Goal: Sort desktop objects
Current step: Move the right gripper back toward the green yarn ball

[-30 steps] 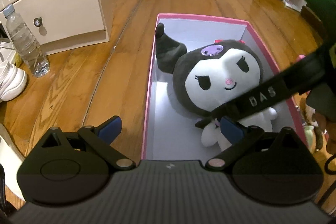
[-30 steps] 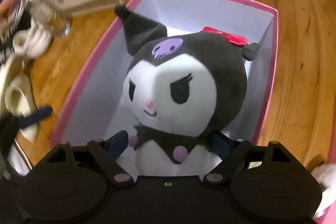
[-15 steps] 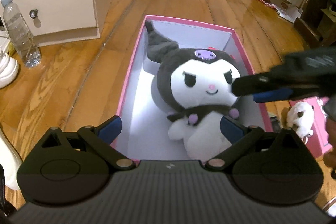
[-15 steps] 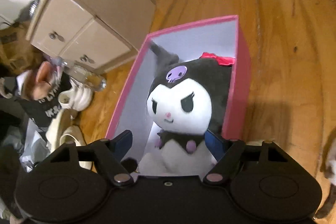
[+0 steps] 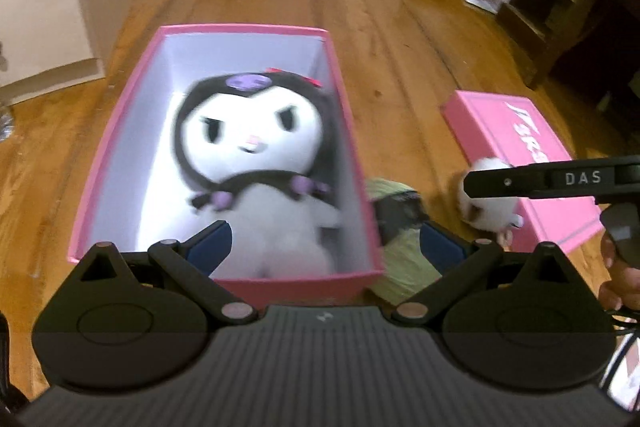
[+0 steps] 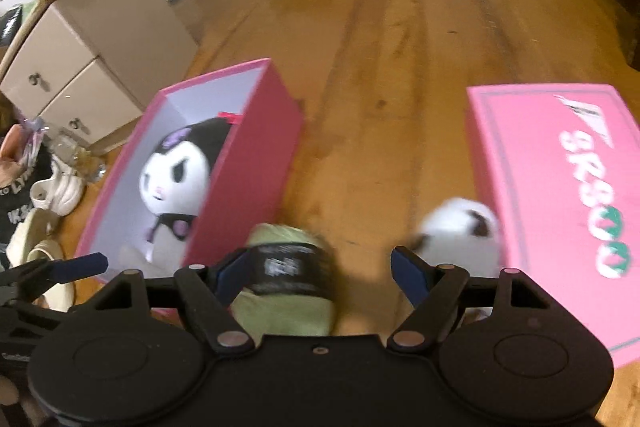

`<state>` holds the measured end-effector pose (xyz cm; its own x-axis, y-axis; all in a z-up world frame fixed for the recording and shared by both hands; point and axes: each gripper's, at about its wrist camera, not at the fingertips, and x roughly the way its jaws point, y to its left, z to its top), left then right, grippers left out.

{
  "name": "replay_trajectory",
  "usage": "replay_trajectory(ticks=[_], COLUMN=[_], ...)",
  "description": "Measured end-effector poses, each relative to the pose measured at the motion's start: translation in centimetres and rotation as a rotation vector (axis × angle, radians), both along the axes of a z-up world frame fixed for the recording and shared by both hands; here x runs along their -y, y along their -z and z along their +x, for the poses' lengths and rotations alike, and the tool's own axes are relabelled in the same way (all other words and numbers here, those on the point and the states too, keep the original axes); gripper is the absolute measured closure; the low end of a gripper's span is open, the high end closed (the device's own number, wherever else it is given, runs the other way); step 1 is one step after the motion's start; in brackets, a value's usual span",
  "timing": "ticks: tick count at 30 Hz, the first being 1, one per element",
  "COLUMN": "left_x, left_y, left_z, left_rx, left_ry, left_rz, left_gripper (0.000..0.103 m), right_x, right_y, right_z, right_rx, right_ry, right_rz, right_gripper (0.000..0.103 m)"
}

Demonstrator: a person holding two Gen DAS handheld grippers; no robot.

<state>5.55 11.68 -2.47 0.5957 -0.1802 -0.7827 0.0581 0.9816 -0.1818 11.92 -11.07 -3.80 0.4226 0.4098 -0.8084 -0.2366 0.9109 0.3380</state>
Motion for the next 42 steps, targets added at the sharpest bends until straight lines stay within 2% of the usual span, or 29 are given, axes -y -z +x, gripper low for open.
replay_trajectory(ticks=[9, 14, 20, 26, 30, 33, 36, 37, 40, 42], left_x=[5.7, 8.1, 9.8, 10.1, 10.0, 9.4, 8.8, 8.4, 6.9, 6.3], left_y=[-0.1, 0.1, 0.8, 1.6, 1.4, 1.4, 1.1, 0.9, 0.2, 0.0], left_z=[0.8, 0.9, 0.7, 0.5, -0.4, -0.8, -1.1, -1.2, -1.3, -1.4], left_rx=[0.01, -0.012, -0.05, -0.08, -0.073, -0.074, -0.063, -0.067, -0.072, -0.058], left_ry=[0.093, 0.139, 0.167, 0.16, 0.173, 0.165, 0.167, 0.18, 0.211, 0.177], left_rz=[0.027, 0.038, -0.016, 0.007, 0.033, 0.045, 0.055, 0.056, 0.071, 0.136], left_gripper=[0.001, 0.002, 0.002, 0.002, 0.004, 0.005, 0.005, 0.005, 0.004, 0.004], right_x=[3.0, 4.6, 5.9, 6.2, 4.8, 3.9, 3.4, 3.1, 2.4, 2.1], right_y=[0.0, 0.5, 1.8, 2.7, 2.9, 2.9, 3.0, 3.3, 5.3, 6.4], right_z=[-1.4, -1.6, -2.0, -2.6, -3.1, -3.2, -2.8, -2.5, -1.7, -1.3], right_rx=[0.074, 0.066, 0.035, 0.03, 0.025, 0.048, 0.033, 0.017, -0.045, -0.081], right_ry=[-0.054, -0.049, -0.014, -0.052, -0.133, -0.16, -0.178, -0.196, -0.18, -0.166], right_rz=[-0.107, -0.048, -0.045, 0.017, 0.037, 0.033, 0.08, 0.106, 0.151, 0.177], right_gripper=[0.021, 0.021, 0.021, 0.021, 0.028, 0.028, 0.028, 0.023, 0.022, 0.022])
